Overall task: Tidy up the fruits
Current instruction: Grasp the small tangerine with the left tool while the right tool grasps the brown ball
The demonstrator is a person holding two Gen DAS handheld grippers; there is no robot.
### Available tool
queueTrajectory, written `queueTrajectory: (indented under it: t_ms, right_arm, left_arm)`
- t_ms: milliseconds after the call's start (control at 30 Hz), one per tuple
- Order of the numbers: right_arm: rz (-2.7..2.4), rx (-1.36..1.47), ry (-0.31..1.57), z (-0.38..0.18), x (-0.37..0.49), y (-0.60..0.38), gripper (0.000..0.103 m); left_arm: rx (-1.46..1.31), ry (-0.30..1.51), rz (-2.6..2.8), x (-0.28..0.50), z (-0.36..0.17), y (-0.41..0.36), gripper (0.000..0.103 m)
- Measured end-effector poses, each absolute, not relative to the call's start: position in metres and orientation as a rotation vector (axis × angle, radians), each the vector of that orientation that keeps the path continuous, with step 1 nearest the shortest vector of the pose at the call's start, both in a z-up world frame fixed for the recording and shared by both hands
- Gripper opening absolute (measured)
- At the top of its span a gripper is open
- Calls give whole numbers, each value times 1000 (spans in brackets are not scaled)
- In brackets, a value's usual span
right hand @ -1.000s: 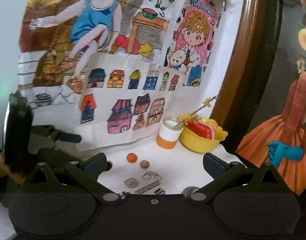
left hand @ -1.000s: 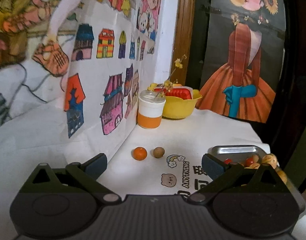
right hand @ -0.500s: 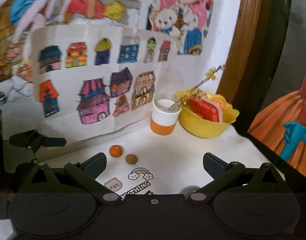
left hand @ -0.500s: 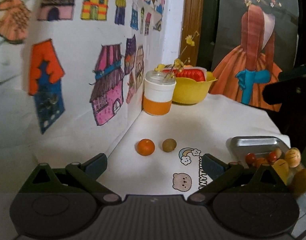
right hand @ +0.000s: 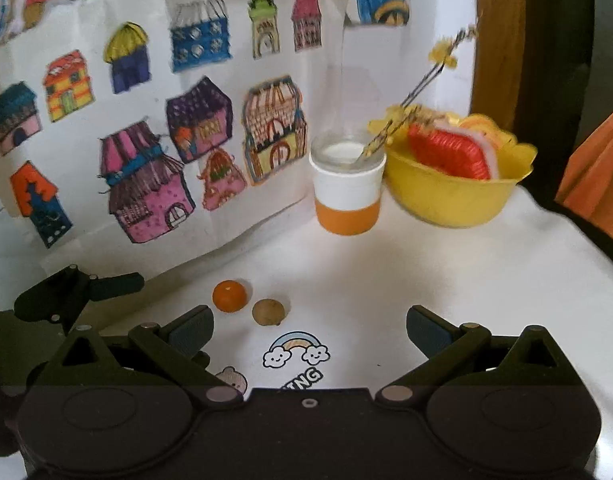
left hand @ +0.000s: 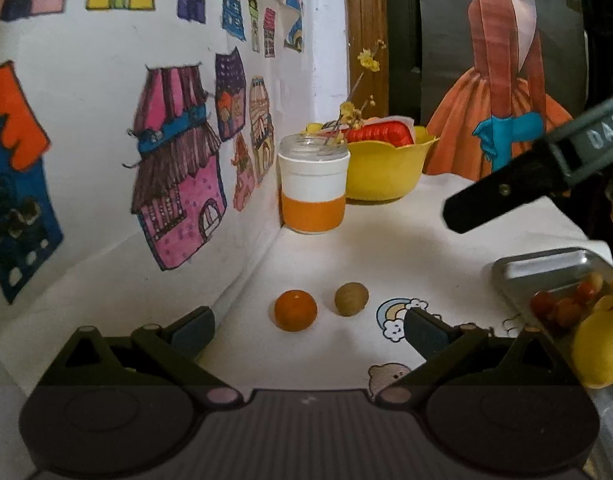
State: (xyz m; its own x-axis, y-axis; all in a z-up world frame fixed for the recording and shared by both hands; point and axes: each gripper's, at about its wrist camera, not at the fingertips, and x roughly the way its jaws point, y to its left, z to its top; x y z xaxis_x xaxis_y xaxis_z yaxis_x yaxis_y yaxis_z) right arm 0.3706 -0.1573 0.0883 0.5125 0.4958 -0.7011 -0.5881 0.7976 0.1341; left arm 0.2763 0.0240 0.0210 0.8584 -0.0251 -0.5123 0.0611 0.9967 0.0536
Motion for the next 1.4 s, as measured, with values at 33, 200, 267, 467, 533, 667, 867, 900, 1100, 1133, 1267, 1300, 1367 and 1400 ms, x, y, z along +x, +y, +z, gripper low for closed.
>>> queueTrajectory:
  t_ms: [33,200,267,467,533,667,867,900,1100,1133,1267,1300,1367,1400]
  right_arm:
    - [662,-100,815,84,376,-157,102]
    - [674,5,901,65,399,-151,96]
    - [676,16,927,58,404,-146,94]
    - [688,71,978,46,415,-139,85]
    - [691,84,987,45,418,-137,80]
    - [700,98,1004,42,422,-132,67]
    - [711,107,1034,32,425,-123,57]
    - [712,109,1039,30,426,-122,56]
    - [704,121,1059,21,430,-116,49]
    - [703,125,1063,19,432,-115,48]
    - [698,145,1074,14,434,-114,43]
    - [697,150,1074,13,435,-114,41]
    - [692,155,1070,12,435,-112,40]
    - [691,157,1069,12,436,-111,38]
  left_arm:
    - [73,536,-45,278,19,23,102]
    - [109,534,-52,285,14,15,98]
    - [151,533,-40,287,12,10,97]
    - [233,549,-11,298,9,3,93]
    - [224,558,-14,301,9,4,88]
    - [226,562,-13,306,8,3,79]
    - [235,575,-11,310,5,2,63]
    - [234,579,-8,312,4,2,61]
    - [216,595,-3,320,0,4,57]
    - [216,596,-4,322,-1,5,57]
    - [201,603,-7,327,-3,7,53]
    - [197,607,-8,328,-3,7,52]
    - [185,610,-9,328,-4,10,48]
    - [181,610,-8,327,-4,10,48]
